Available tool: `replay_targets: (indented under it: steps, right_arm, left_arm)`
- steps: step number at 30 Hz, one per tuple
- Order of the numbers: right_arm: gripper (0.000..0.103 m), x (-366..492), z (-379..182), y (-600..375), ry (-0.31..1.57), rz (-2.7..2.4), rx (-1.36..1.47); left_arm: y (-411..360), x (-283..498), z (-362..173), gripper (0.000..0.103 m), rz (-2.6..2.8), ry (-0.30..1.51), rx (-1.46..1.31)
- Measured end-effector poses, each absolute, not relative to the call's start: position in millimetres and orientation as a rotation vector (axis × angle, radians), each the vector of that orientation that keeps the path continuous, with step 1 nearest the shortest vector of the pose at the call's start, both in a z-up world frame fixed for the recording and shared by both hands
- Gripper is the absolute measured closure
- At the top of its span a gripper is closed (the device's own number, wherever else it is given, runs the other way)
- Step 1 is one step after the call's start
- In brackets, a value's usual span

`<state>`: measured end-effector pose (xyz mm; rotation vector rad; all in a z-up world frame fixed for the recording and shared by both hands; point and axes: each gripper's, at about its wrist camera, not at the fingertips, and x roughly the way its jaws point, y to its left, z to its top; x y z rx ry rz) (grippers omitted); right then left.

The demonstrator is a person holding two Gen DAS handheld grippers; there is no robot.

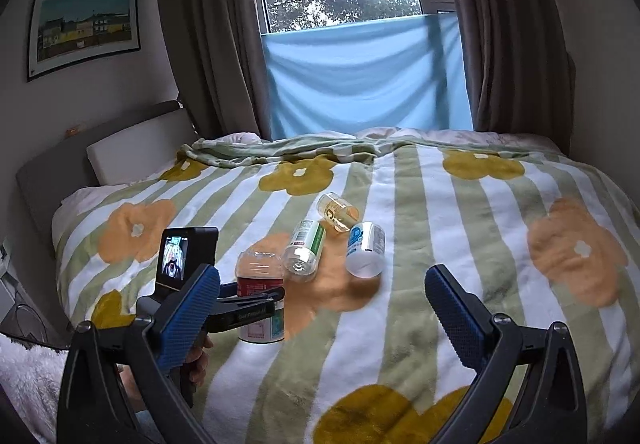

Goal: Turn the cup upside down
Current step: 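Lift the red-labeled bottle with the left tool and turn it cap-down, then set the inverted bottle on the bed and open the left tool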

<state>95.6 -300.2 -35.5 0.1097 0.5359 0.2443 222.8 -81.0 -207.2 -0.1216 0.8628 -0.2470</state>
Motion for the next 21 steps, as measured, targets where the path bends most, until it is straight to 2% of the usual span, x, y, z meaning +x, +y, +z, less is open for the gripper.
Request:
replay_targets:
  steps: [13,15,16,17,18,19,21]
  right_arm:
    - [0.000,91.0,-39.7,-283.7,0.547,0.298,0.111]
    - [0.000,88.7,-39.3,-281.1,0.549,0.306,0.104]
    - [0.000,87.8,-38.9,-279.8,0.549,0.308,0.102]
    - [0.000,87.0,-38.8,-279.3,0.549,0.307,0.100]
    - [0.000,86.3,-38.6,-279.1,0.549,0.306,0.099]
    - [0.000,87.0,-38.8,-279.2,0.549,0.307,0.101]
    - [0.000,87.0,-38.9,-279.2,0.549,0.309,0.103]
  left_arm:
    - [-93.0,199.6,-196.4,0.044,-0.264,1.021,0.003]
    - [-92.2,197.9,-196.0,0.041,-0.264,1.024,-0.003]
    - [-91.8,197.0,-196.1,0.031,-0.266,1.023,-0.005]
    - [-91.7,195.5,-196.4,0.012,-0.257,1.023,0.000]
    - [-91.2,194.1,-195.9,0.004,-0.247,1.016,0.004]
    - [-90.5,192.0,-195.0,0.000,-0.242,1.004,0.006]
    - [-90.3,188.5,-193.4,0.000,-0.247,0.992,0.018]
